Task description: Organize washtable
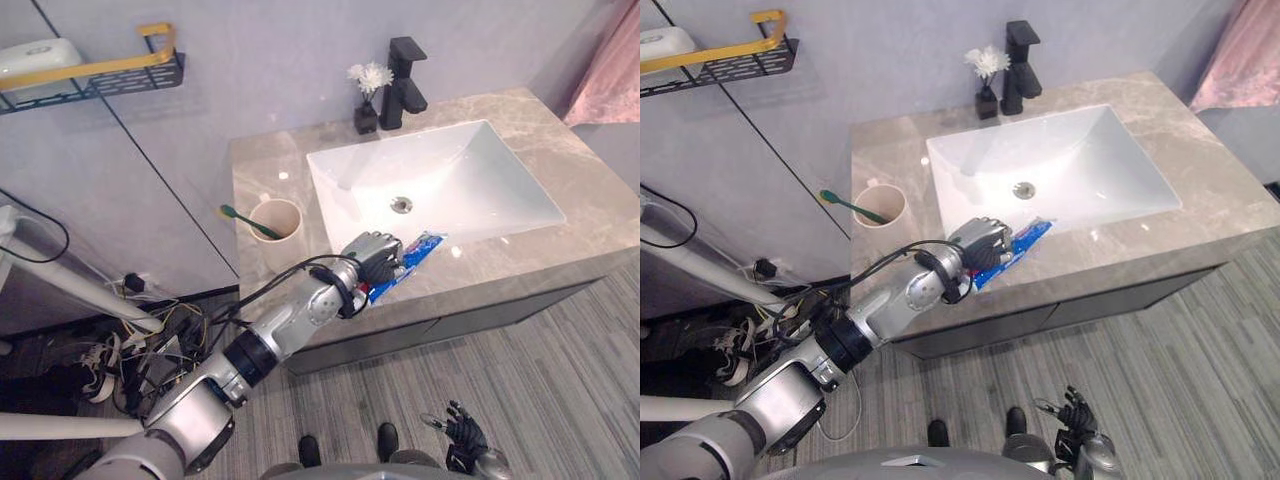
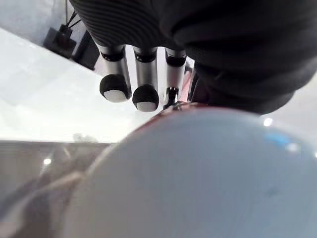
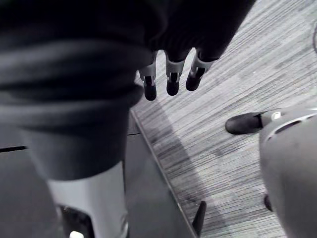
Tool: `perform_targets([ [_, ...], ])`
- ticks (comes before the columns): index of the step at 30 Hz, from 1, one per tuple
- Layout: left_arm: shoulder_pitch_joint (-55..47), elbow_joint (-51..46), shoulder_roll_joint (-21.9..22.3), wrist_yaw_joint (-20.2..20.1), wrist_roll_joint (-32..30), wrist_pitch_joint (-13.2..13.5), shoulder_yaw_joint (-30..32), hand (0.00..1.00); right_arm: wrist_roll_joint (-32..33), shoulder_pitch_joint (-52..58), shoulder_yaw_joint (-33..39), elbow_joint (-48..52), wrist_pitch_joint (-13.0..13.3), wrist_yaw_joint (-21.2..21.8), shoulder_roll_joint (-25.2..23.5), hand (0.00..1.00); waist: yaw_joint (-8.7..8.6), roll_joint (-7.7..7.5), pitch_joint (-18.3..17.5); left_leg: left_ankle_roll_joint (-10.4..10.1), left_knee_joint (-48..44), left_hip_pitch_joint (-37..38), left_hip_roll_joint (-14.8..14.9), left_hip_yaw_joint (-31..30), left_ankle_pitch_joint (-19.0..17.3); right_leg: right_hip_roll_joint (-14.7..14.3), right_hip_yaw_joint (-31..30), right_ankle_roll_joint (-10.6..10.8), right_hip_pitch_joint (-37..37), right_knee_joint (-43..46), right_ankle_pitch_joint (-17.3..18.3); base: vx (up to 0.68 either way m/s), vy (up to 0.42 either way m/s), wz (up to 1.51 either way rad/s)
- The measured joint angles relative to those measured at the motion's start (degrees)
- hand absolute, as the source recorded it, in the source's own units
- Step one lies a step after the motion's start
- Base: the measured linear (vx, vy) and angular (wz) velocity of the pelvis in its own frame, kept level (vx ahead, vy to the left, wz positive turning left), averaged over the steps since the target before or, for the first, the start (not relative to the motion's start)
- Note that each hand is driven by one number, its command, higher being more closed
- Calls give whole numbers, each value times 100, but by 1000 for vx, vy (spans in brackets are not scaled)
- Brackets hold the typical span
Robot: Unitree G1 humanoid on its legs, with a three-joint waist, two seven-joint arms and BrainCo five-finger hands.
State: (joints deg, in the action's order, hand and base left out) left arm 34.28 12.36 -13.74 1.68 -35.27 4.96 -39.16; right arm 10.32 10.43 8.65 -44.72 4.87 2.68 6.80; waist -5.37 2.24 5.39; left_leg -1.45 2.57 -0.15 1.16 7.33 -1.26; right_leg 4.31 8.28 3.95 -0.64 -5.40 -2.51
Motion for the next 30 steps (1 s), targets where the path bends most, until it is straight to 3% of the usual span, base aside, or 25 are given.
perform_targets([
  [6, 60, -639, 104, 185, -11, 15, 341, 100, 320, 600, -362, 1838, 12, 260, -68, 0, -13, -10, -11, 16, -30, -20, -2, 337, -10, -9, -368, 4, -166, 16, -105, -8, 16, -30],
  [16, 140, -1350, 149, 227, -164, 39, 382, 100, 1974, 1469, -897, 4777, 74, 1045, -51, 0, 30, -89, -143, 69, -193, -8, 18, 636, -88, -76, -693, 5, -245, 15, -264, -47, 13, -18],
  [22, 142, -1860, 117, 164, -163, 210, 381, 100, 3128, 1645, -1102, 6009, -64, 1531, 229, 0, 120, -91, -438, 63, -256, -62, 21, 641, -105, -76, -708, 9, -275, 16, -283, -7, 2, -1],
  [30, 58, -2698, -458, 138, -147, 410, 545, 100, 4301, 1467, -1122, 6948, -65, 1734, 476, 0, 277, -106, -531, 64, -302, -95, 12, 480, -103, -53, -554, 8, -217, 16, -283, -17, 8, 9],
])
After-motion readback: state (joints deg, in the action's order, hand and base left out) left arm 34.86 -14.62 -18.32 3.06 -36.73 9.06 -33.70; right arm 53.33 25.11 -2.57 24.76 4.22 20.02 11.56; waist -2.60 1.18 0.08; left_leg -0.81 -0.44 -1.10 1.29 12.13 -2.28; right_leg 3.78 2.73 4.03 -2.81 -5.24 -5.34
